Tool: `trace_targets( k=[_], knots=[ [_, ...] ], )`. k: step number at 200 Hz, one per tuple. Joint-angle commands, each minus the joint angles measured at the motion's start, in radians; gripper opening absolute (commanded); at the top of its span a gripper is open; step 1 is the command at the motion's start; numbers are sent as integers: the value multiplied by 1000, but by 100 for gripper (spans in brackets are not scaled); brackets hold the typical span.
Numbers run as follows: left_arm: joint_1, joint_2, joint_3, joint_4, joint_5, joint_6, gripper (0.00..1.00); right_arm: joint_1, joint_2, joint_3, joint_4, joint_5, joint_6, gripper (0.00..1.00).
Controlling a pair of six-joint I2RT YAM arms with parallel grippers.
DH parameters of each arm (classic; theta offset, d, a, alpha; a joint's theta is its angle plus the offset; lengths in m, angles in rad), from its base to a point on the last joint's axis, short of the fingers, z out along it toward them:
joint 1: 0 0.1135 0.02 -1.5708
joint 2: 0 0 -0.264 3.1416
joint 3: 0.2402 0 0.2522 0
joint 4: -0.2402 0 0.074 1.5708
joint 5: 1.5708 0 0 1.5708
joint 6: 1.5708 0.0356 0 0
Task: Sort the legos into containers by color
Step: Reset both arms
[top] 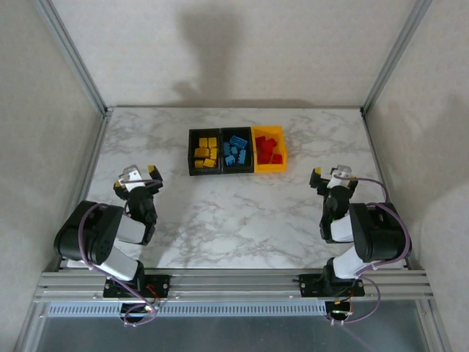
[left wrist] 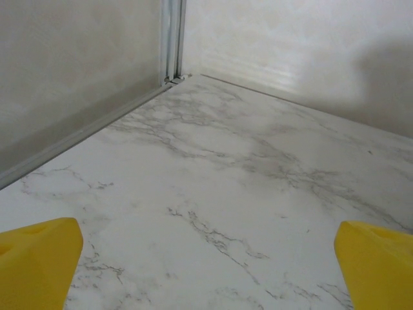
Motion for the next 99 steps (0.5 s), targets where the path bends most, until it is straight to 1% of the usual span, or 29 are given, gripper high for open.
trace_targets(
  k=[1, 8, 19, 57, 99],
  knots=[
    [18, 4, 22, 38, 66, 7, 99, 0, 4, 21, 18, -27, 22, 99],
    [18, -4, 25, 15, 70, 5, 100, 1, 5, 19, 25, -26, 21, 99],
    [18, 2, 22, 35, 68, 8, 99, 0, 4, 22, 16, -25, 23, 99],
    [18, -1, 23, 23, 71, 6, 100, 1, 6, 24, 16, -27, 23, 99],
    [18, -2, 22, 25, 70, 6, 100, -15, 5, 33, -8, -64, 32, 99]
  ],
)
